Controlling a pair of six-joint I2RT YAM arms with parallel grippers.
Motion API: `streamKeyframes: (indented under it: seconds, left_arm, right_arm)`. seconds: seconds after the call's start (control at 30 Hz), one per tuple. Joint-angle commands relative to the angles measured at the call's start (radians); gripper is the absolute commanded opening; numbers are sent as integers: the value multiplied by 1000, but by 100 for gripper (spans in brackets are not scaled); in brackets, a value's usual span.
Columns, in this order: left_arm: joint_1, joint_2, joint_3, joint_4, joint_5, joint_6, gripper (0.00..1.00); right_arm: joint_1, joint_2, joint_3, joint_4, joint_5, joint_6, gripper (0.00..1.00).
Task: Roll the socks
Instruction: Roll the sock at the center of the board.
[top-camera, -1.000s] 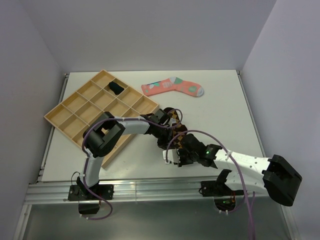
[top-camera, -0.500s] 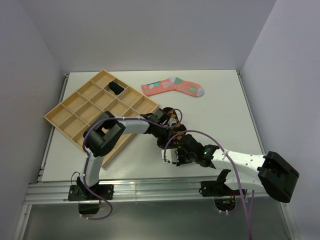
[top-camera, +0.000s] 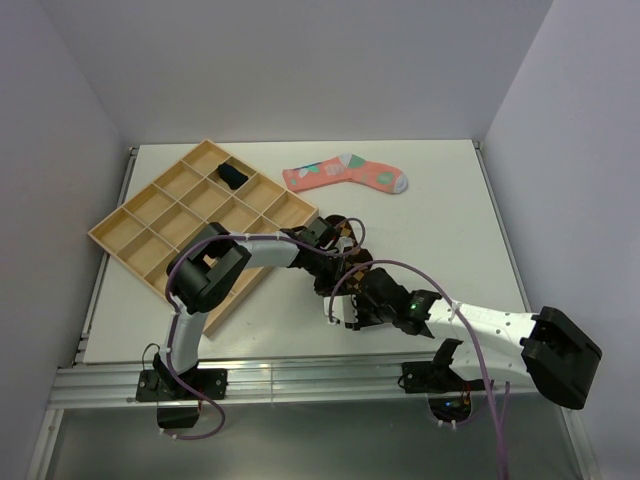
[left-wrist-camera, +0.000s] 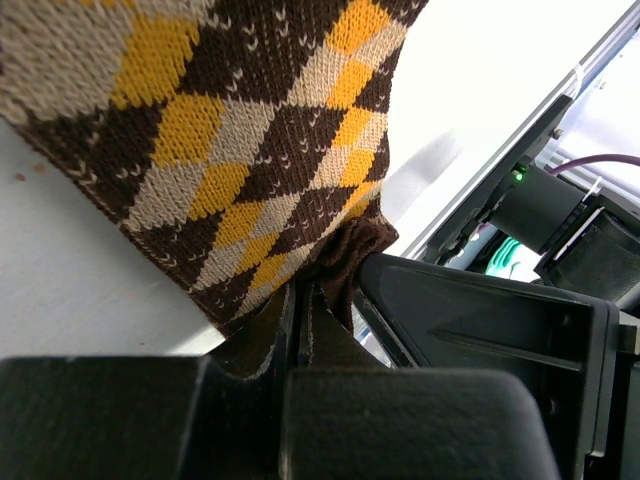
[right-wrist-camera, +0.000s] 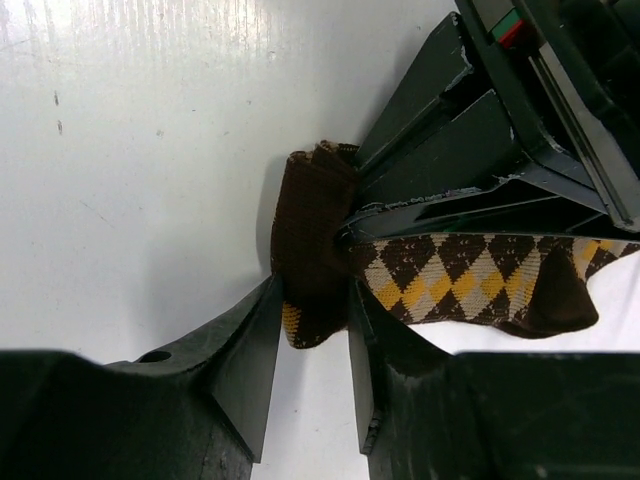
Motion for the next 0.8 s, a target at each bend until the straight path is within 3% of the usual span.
streamKeyframes:
  seconds: [0.0, 0.53, 0.57, 0.7, 0.77]
  left_arm:
    - [0, 50, -18, -72, -67, 54, 0]
    - [25, 49, -2, -74, -42, 72, 1]
    - [25, 47, -5, -71, -36, 69, 2]
    - [30, 27, -34, -13, -25, 44, 6]
    - [33, 12, -67, 20, -38, 11, 8]
  right_arm:
    - [5, -11, -3, 4, -4, -10, 41]
    - [5, 115, 16, 8, -18, 1, 45]
    - [2, 129, 18, 11, -24, 7, 42]
    - [-8, 158, 30, 8, -41, 45, 14]
    - [-26, 152, 41, -25, -74, 52, 11]
